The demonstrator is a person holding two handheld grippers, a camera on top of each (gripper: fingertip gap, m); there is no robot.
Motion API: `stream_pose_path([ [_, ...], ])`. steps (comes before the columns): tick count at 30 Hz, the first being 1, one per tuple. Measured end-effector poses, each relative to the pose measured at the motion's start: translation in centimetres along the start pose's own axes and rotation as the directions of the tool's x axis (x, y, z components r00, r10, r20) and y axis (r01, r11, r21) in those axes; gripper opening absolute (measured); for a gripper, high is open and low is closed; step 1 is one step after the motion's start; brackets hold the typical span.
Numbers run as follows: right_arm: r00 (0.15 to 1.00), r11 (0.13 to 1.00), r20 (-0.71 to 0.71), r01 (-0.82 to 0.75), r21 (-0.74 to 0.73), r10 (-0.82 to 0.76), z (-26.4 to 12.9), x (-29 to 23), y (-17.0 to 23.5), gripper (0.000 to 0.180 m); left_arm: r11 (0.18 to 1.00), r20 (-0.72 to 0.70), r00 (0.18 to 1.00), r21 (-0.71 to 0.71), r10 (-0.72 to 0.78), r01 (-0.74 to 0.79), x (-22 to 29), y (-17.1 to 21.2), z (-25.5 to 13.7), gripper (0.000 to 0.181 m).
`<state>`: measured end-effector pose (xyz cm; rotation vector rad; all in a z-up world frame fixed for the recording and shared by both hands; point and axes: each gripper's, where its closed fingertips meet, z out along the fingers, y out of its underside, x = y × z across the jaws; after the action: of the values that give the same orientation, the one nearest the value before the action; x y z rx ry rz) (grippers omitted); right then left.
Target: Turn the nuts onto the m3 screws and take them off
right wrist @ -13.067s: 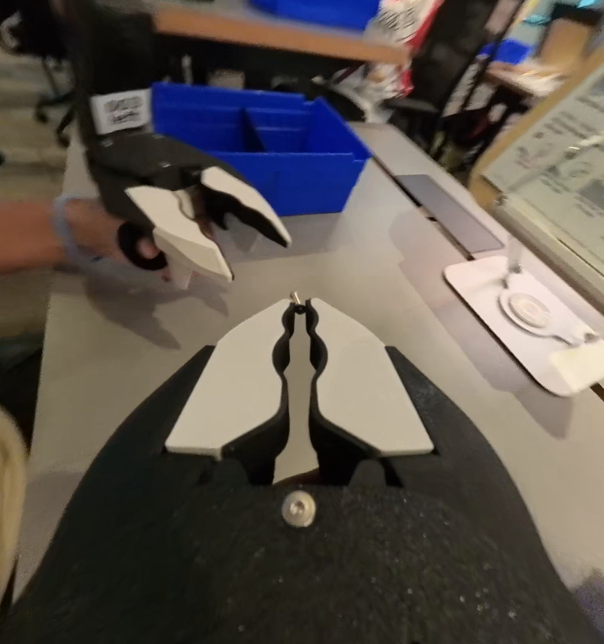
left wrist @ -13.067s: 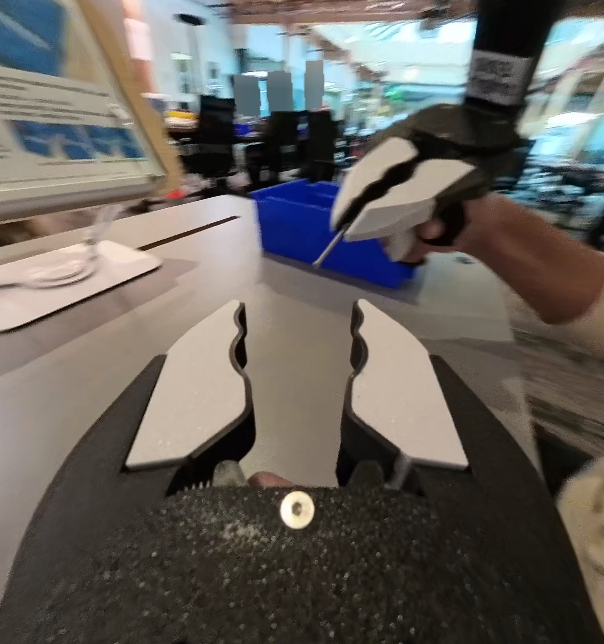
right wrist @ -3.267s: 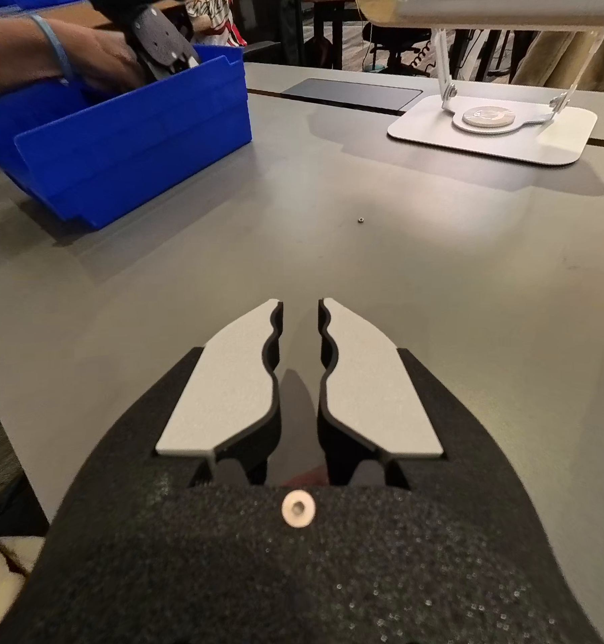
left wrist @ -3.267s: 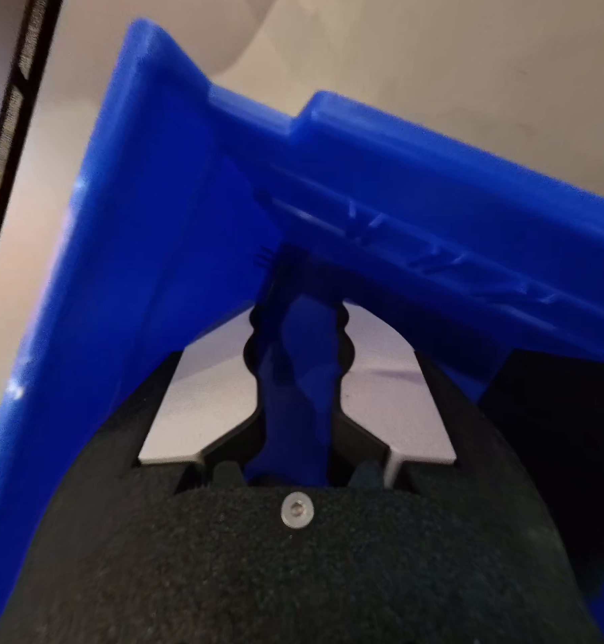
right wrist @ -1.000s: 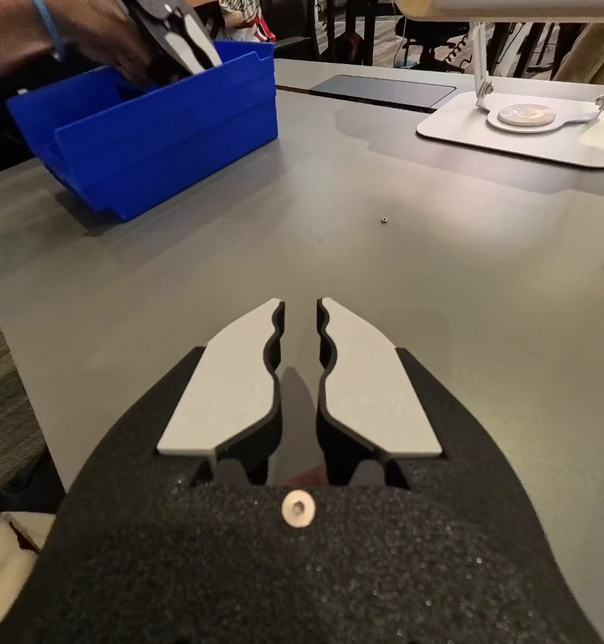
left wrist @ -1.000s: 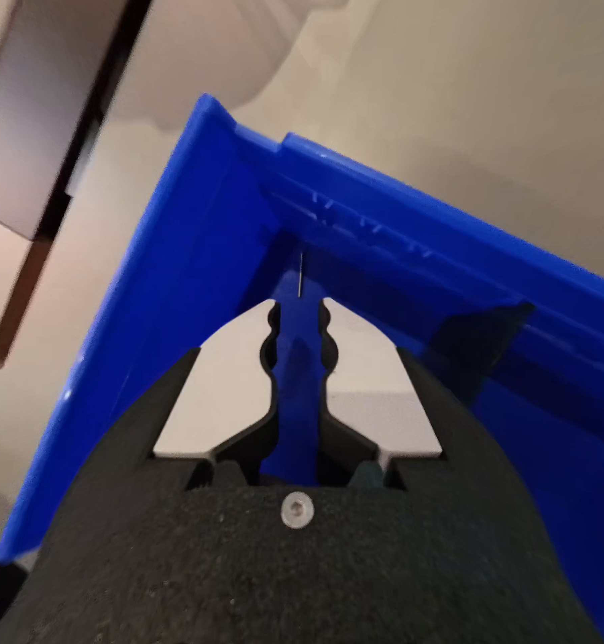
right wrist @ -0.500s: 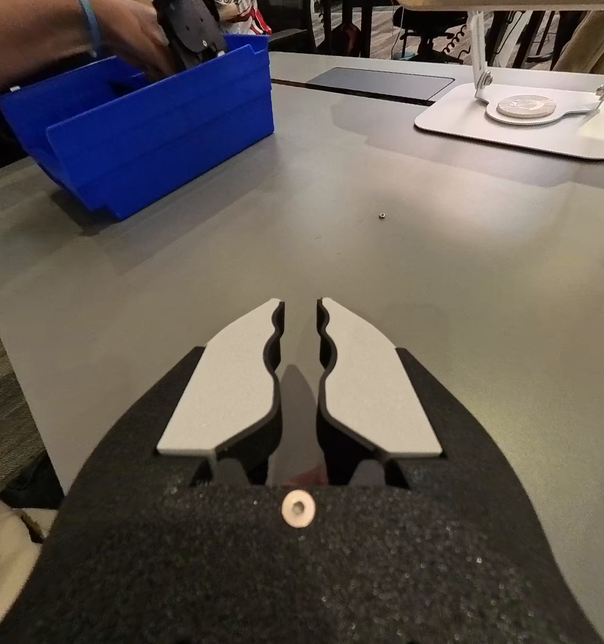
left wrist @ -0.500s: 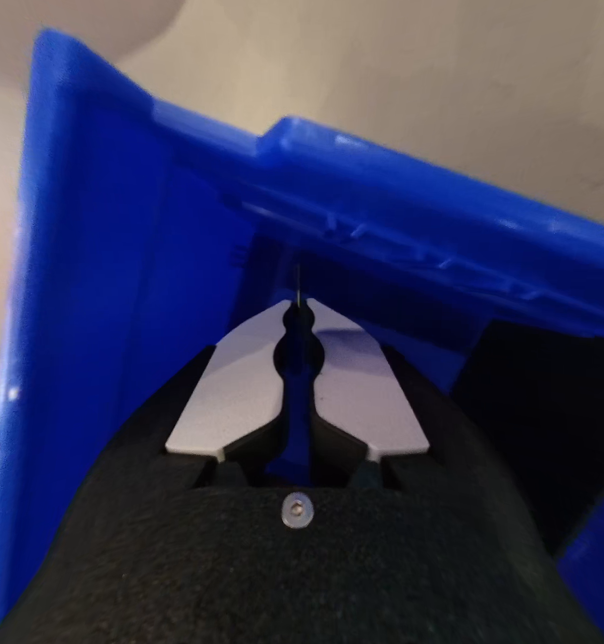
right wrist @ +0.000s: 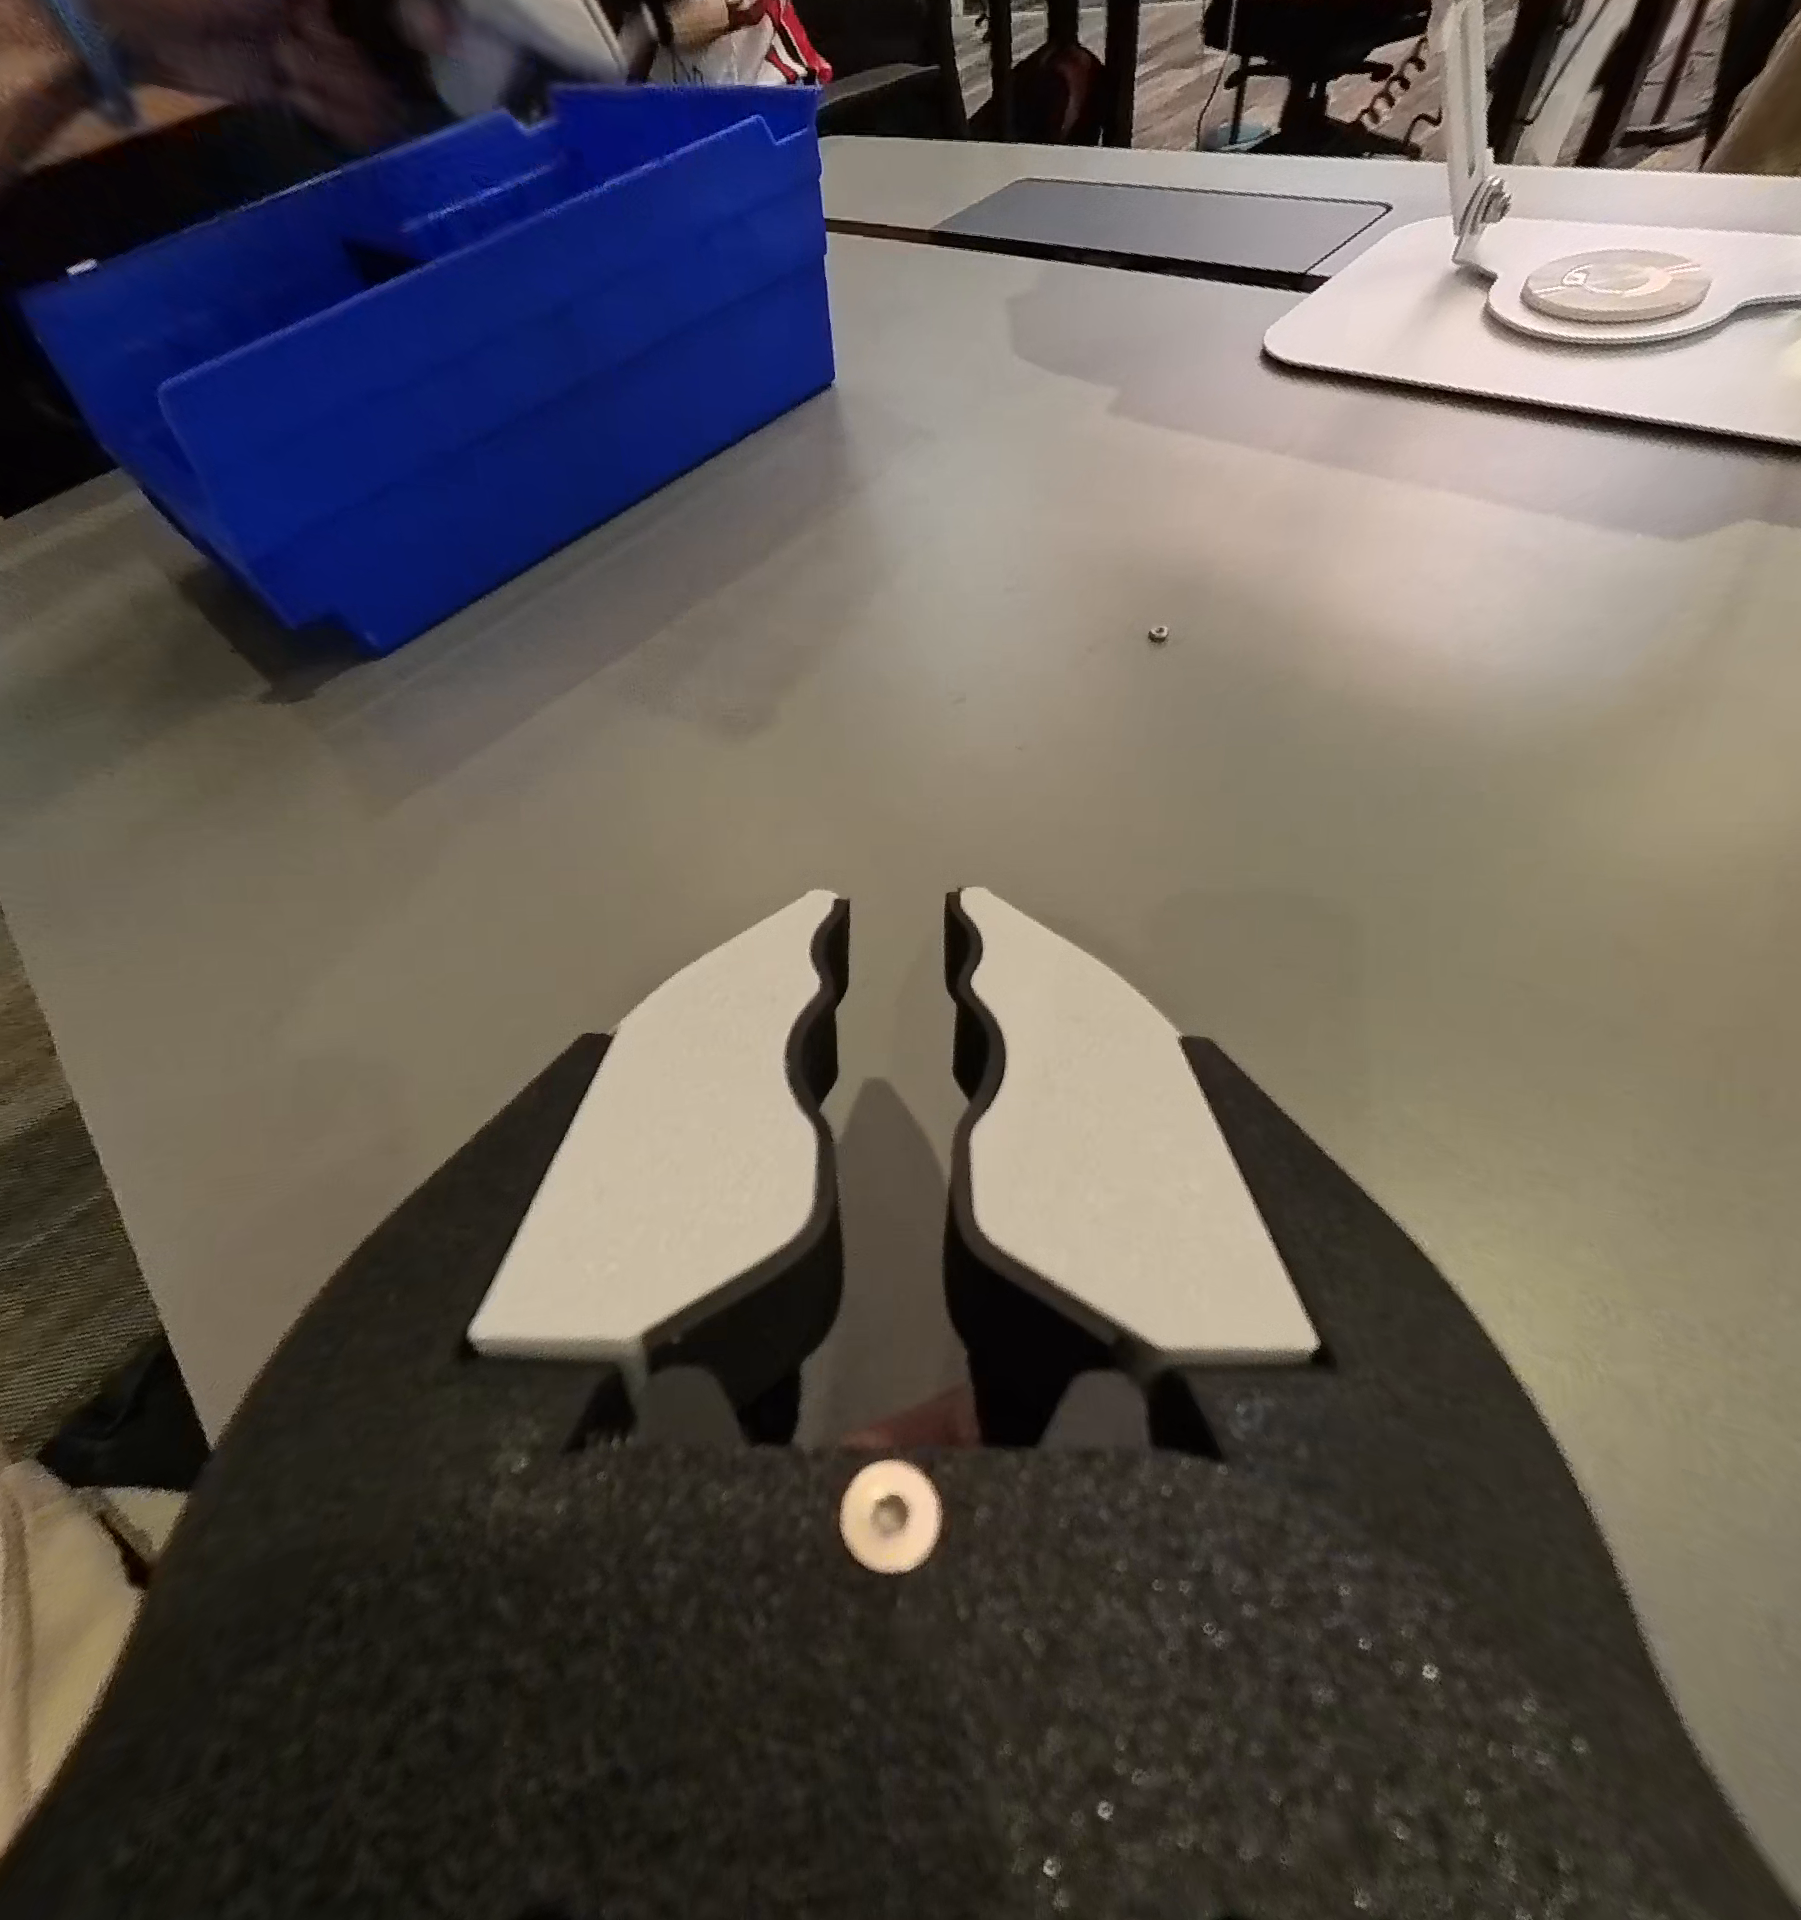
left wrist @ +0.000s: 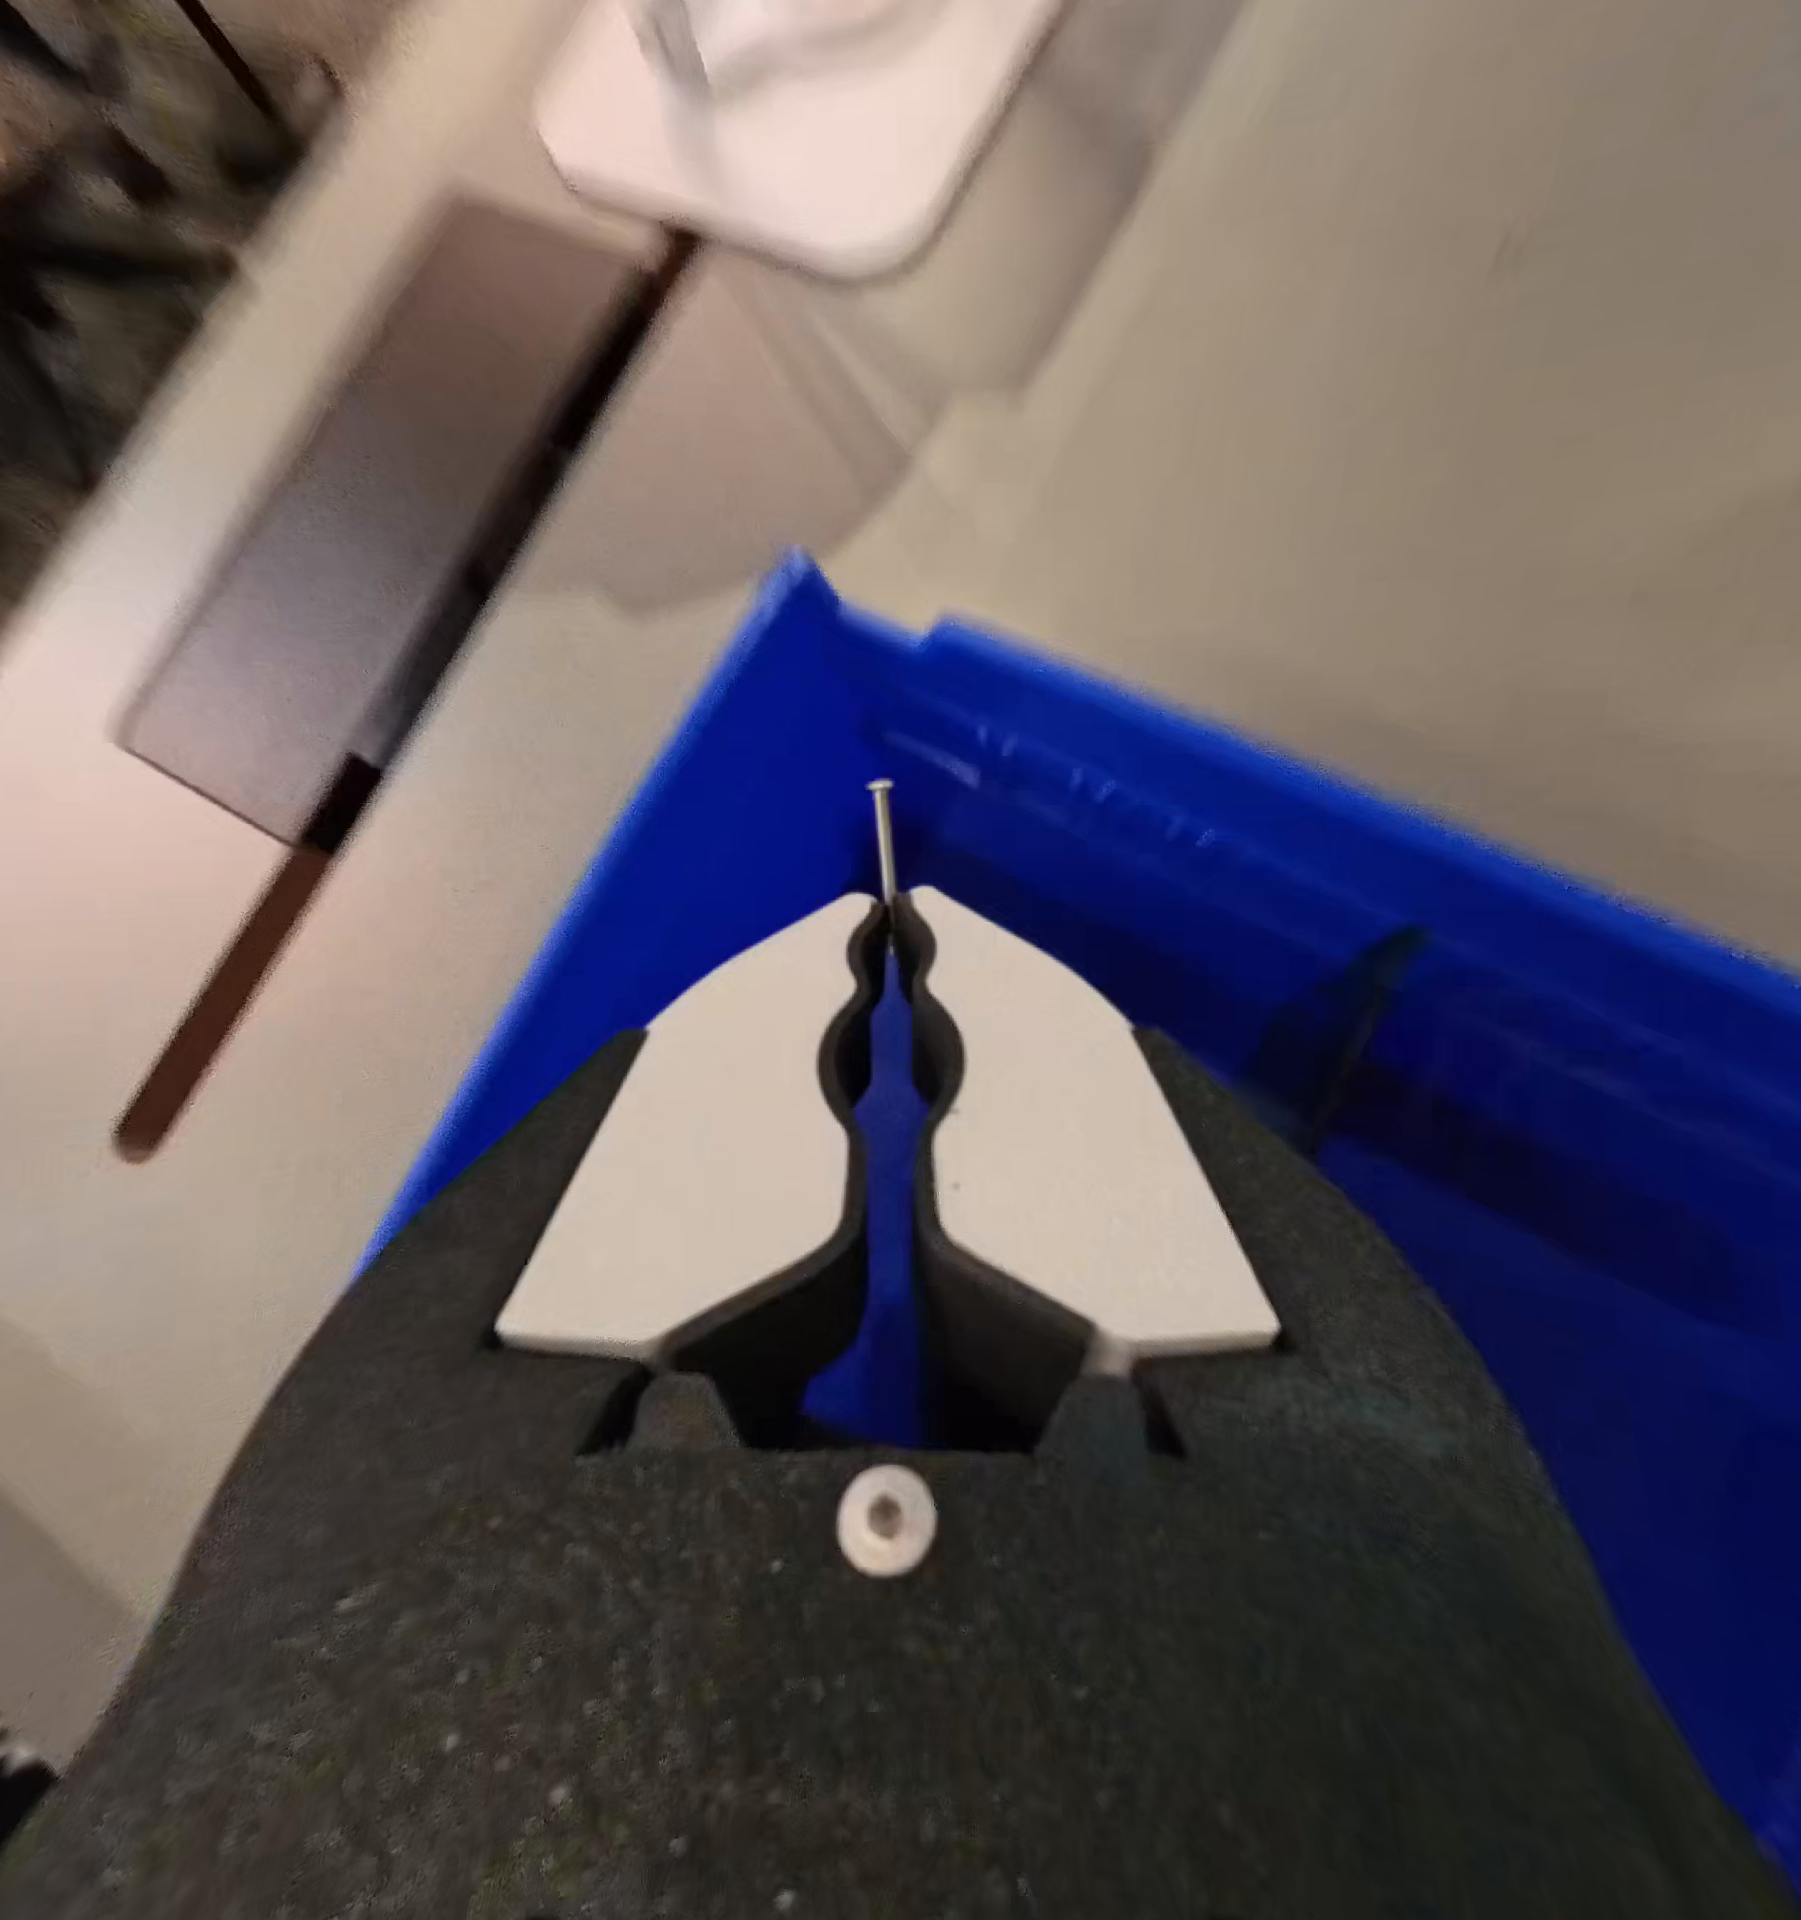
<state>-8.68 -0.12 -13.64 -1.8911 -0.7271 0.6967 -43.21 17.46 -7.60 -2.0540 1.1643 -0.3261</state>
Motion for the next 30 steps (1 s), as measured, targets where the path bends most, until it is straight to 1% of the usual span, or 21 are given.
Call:
stream_pose_path([
  [2, 1.0, 1.0, 0.012, -0.013, 0.017, 0.013, 0.1, 0.1, -0.4, 0.017, 0.982, 0.007, 0.999, 0.183, -0.041, 0.039, 1.9, -3.6, -3.3, 0.002],
  [4, 0.999, 0.999, 0.043, -0.021, 0.038, 0.02, 0.2, 0.1, -1.1, 0.017, 0.929, 0.0, 0.996, 0.36, -0.089, 0.083, 5.3, -7.3, -5.7, 0.002],
  [6, 0.996, 0.998, 0.079, -0.037, 0.059, 0.033, 0.5, 0.0, -2.0, 0.018, 0.855, -0.077, 0.985, 0.489, -0.153, 0.171, 10.3, -10.4, -6.4, 0.001],
  [8, 0.991, 0.994, 0.128, -0.058, 0.091, 0.046, 0.5, -0.5, -3.4, 0.018, 0.794, -0.152, 0.968, 0.554, -0.198, 0.249, 15.3, -12.3, -5.7, 0.001],
  [9, 0.988, 0.992, 0.15, -0.065, 0.104, 0.049, 0.4, -0.7, -4.1, 0.018, 0.773, -0.208, 0.96, 0.572, -0.188, 0.275, 18.0, -13.0, -5.1, 0.001],
  [10, 0.985, 0.99, 0.167, -0.068, 0.121, 0.047, 0.2, -1.0, -4.7, 0.018, 0.758, -0.228, 0.957, 0.589, -0.176, 0.28, 20.3, -13.4, -4.5, 0.001],
  [12, 0.979, 0.988, 0.199, -0.067, 0.14, 0.038, -0.1, -1.6, -5.7, 0.018, 0.75, -0.291, 0.944, 0.587, -0.156, 0.305, 24.1, -13.8, -2.8, 0.001],
  [15, 0.965, 0.983, 0.257, -0.09, 0.159, 0.046, -0.9, -2.4, -6.5, 0.017, 0.712, -0.378, 0.913, 0.599, -0.151, 0.366, 27.3, -14.1, -0.9, 0.001],
  [20, 0.903, 0.977, 0.423, -0.153, 0.148, 0.078, -1.8, -5.0, -6.7, 0.016, 0.658, -0.501, 0.854, 0.596, -0.141, 0.459, 30.3, -14.1, 1.5, 0.001],
  [23, 0.897, 0.957, 0.437, -0.181, 0.228, 0.066, -2.4, -5.4, -8.2, 0.006, 0.667, -0.54, 0.834, 0.582, -0.111, 0.465, 32.0, -14.1, 2.8, 0.001],
  [26, 0.862, 0.958, 0.501, -0.208, 0.199, 0.082, -2.7, -6.0, -8.9, 0.007, 0.665, -0.579, 0.81, 0.569, -0.094, 0.484, 33.3, -14.3, 3.7, 0.001],
  [29, 0.857, 0.964, 0.509, -0.194, 0.183, 0.076, -2.8, -6.3, -8.6, 0.007, 0.643, -0.612, 0.785, 0.565, -0.093, 0.517, 33.6, -14.7, 3.9, 0.001],
  [30, 0.857, 0.964, 0.51, -0.194, 0.184, 0.075, -2.8, -6.4, -8.5, 0.006, 0.648, -0.618, 0.781, 0.561, -0.086, 0.515, 33.8, -14.7, 4.1, 0.001],
])
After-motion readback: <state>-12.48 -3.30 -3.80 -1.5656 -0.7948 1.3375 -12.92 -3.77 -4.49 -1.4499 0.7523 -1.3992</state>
